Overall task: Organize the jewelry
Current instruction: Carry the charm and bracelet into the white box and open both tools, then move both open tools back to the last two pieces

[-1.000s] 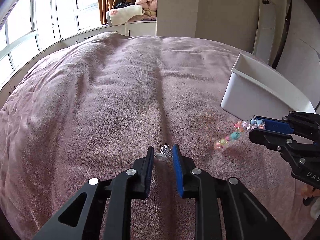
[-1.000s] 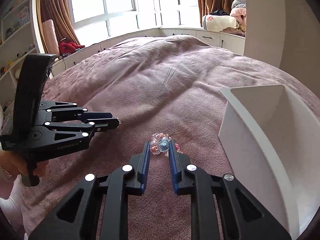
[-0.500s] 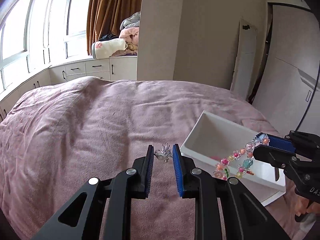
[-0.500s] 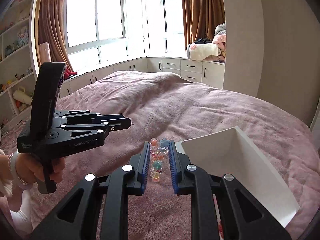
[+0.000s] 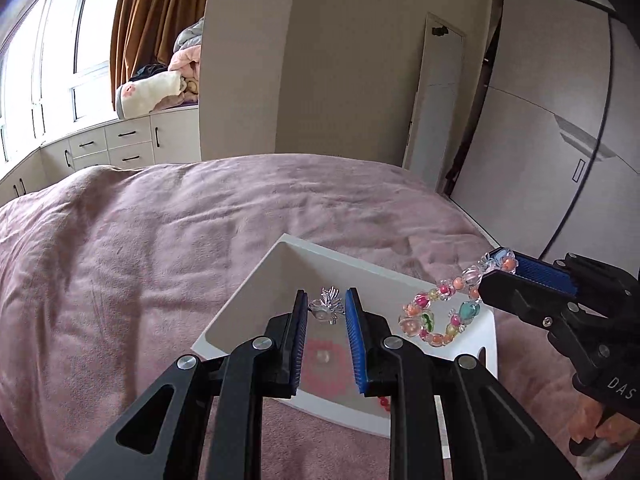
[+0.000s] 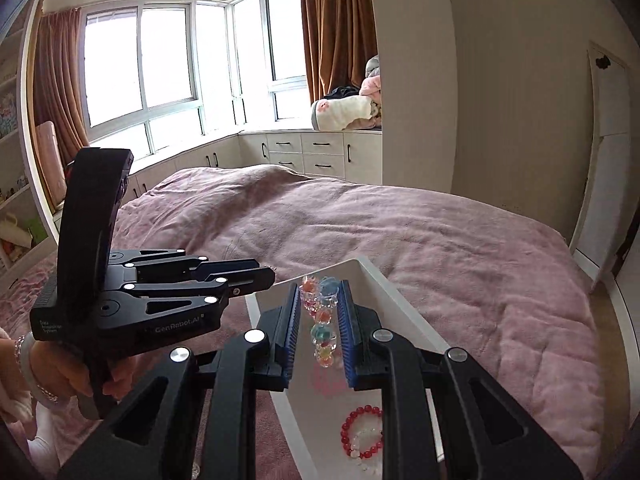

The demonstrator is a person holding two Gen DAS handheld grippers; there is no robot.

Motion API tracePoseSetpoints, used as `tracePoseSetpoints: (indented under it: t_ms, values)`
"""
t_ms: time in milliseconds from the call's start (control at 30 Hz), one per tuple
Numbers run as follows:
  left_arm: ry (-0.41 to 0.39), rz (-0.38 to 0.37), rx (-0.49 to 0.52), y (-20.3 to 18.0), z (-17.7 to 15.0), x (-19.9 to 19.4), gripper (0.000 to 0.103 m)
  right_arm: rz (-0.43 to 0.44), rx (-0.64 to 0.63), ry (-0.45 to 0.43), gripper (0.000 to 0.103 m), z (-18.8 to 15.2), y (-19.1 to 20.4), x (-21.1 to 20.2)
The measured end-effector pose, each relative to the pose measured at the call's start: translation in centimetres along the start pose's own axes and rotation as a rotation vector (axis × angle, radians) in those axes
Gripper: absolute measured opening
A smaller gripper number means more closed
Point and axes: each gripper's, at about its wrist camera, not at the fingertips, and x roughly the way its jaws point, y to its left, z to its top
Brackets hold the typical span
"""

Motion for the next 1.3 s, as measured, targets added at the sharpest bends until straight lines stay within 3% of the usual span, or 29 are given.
tracePoseSetpoints:
  t_ms: [367,433,533,567,667,700,767,800,1000,1300]
  values:
    - [0.194,0.009,0.088,-4.1,-2.7,7.6,0.025,-0.027,0.103,0.145,0.021,-6.4,-5.4,3.3]
    - [0.206,0.004,0.089,-4.2,-3.3,8.2,0.033,-0.031,0.108,0.162,0.024,-7.2,-5.6,3.8]
    - [0.187,0.004,0.090,-4.2,-3.7,8.3,0.055,-0.039,0.123,0.152,0.034,-7.8,-6.0,4.1]
    - [0.176,0.007,0.090,-4.1,-3.7,8.1,0.064,-0.047,0.123,0.144,0.043,-7.8,-6.1,4.0]
    - [0.125,0.007,0.089,-3.9,-3.3,7.0,0.072,-0.054,0.117,0.115,0.053,-7.6,-6.0,3.7]
    - [0.104,0.014,0.087,-3.7,-3.0,6.5,0.081,-0.052,0.118,0.101,0.059,-7.4,-6.0,3.5]
    - [0.047,0.041,0.078,-3.2,-2.5,5.1,0.088,-0.053,0.116,0.055,0.074,-7.0,-5.7,2.6]
    - [0.023,0.054,0.070,-2.9,-2.3,4.2,0.091,-0.051,0.115,0.029,0.076,-6.7,-5.5,2.0]
    - [-0.009,0.051,0.044,-0.5,-3.2,-0.3,0.092,-0.007,0.102,-0.087,0.085,-5.1,-3.3,-1.6]
    - [0.039,0.086,0.080,3.6,-8.4,-6.4,0.092,0.095,-0.085,-0.134,0.092,-4.2,5.5,-5.0]
